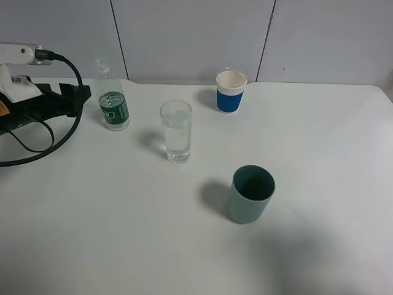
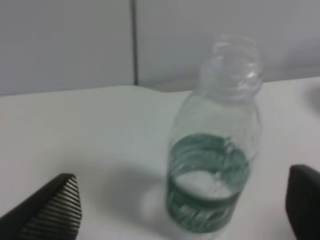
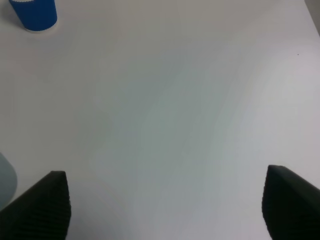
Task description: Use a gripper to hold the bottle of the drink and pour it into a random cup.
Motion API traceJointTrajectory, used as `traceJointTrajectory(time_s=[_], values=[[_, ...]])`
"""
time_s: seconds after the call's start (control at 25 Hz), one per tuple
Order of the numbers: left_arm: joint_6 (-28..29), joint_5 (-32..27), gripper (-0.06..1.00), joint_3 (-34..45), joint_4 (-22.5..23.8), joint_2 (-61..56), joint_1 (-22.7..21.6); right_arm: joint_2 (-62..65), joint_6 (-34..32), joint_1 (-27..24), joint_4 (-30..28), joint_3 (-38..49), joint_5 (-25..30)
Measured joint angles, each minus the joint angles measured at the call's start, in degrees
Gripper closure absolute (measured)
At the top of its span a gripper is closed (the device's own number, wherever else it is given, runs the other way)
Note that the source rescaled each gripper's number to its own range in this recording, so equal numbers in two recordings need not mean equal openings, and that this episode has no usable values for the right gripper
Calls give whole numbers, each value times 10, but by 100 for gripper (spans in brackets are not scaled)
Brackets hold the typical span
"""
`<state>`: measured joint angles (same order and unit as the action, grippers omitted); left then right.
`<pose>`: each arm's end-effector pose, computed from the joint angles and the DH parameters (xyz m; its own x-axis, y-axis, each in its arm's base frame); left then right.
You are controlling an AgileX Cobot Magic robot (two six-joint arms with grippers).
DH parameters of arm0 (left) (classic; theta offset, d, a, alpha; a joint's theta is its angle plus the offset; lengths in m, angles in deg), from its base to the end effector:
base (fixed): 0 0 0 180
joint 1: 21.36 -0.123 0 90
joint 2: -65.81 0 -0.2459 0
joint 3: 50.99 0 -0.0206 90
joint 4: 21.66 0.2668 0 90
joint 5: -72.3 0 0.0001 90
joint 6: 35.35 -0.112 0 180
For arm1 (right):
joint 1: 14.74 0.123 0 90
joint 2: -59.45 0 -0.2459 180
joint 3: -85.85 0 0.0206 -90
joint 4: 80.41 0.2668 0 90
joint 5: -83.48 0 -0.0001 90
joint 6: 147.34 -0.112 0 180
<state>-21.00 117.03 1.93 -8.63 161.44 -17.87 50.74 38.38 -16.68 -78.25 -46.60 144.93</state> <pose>0.2863 -0.0352 0.1229 -0.2687 -0.0701 -0.9607 0.1906 0.9738 -0.1243 0.0665 0.0015 0.2734 -0.4633 -0.0660 -0.8837 -0.0334 0.9978 -0.0570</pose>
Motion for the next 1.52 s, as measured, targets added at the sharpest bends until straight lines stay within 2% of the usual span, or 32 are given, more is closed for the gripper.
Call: traceJointTrajectory(time_s=[0.08, 0.2, 0.28, 0.36, 0.48, 0.56, 0.64, 0.72, 0.76, 0.92, 1.08, 1.52], values=[[-1, -17, 32, 4, -5, -21, 0, 0, 0, 0, 0, 0, 0], [-2, -92, 32, 7, -13, -89, 0, 0, 0, 0, 0, 0, 0], [-4, -169, 32, 3, -20, -135, 0, 0, 0, 0, 0, 0, 0], [-17, -295, 32, -30, -30, -200, 0, 0, 0, 0, 0, 0, 0], [-25, -406, 32, -79, -33, -247, 0, 0, 0, 0, 0, 0, 0], [-25, -471, 26, -114, -33, -272, 0, 0, 0, 0, 0, 0, 0], [-26, -540, 9, -151, -33, -296, 0, 0, 0, 0, 0, 0, 0], [-28, -601, 0, -184, -33, -315, 0, 0, 0, 0, 0, 0, 0], [-28, -601, 0, -184, -33, -315, 0, 0, 0, 0, 0, 0, 0], [-59, -737, -4, -254, -33, -367, 0, 0, 0, 0, 0, 0, 0], [-66, -821, -4, -292, -33, -416, 0, 0, 0, 0, 0, 0, 0], [-55, -1047, -4, -304, -32, -547, 0, 0, 0, 0, 0, 0, 0]])
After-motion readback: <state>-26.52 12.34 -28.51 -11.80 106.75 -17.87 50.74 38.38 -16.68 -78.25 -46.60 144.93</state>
